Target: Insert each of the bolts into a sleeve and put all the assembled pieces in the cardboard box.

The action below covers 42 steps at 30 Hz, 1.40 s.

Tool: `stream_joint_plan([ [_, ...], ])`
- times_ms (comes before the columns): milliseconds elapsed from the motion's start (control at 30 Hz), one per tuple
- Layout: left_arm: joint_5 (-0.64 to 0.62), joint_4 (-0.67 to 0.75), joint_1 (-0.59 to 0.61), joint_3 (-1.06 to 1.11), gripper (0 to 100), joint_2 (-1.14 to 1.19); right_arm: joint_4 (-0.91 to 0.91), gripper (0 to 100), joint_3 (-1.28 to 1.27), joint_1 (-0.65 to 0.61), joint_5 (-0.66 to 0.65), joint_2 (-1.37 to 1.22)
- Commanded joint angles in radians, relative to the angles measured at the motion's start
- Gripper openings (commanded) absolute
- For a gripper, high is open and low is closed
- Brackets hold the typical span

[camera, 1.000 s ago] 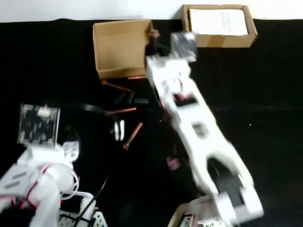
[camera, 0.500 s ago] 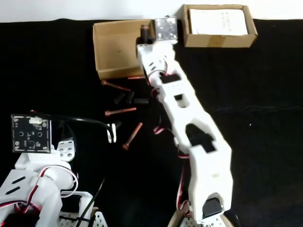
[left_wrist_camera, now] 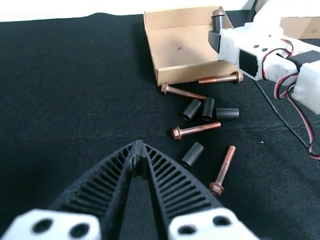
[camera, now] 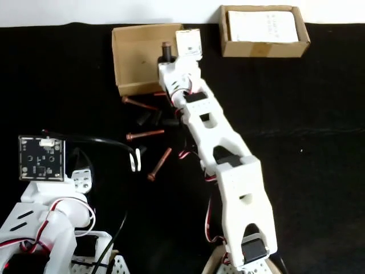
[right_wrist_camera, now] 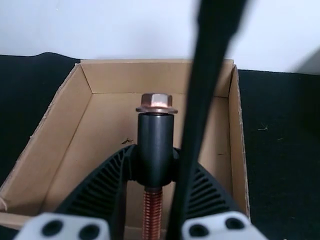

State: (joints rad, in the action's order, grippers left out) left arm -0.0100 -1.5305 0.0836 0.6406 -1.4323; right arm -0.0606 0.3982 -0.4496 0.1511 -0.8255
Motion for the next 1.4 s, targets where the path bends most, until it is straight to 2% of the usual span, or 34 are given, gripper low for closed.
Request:
stream_joint_plan([
  [0,0.003,0.012,0.01,0.001,1,-0.002,-0.002,0.9,0.079,-0.013,0.003,-0.007],
  [200,0.003,0.012,0.01,0.001,1,-0.002,-0.002,1.2,0.079,-0.013,0.003,-0.03],
  [433,0.018,0.012,0.008,0.001,1,-0.002,-0.004,16.6,0.079,-0.015,0.005,-0.025],
  [667,0.064,0.017,0.008,0.008,1,0.001,-0.018,17.6,0.094,-0.021,0.008,0.028],
  [767,0.064,0.017,0.008,0.005,1,0.005,-0.137,17.5,0.101,-0.03,0.009,0.12],
  [933,0.06,0.018,0.012,0.001,4,0.036,-0.44,17.4,0.099,-0.03,0.009,0.329],
  [1167,0.034,-0.017,0.173,-0.116,5,0.325,-0.897,17.4,0.099,-0.031,0.009,0.562],
  [1367,0.035,-0.11,0.22,-0.239,5,0.487,-1.233,17.4,0.099,-0.035,0.011,0.704],
])
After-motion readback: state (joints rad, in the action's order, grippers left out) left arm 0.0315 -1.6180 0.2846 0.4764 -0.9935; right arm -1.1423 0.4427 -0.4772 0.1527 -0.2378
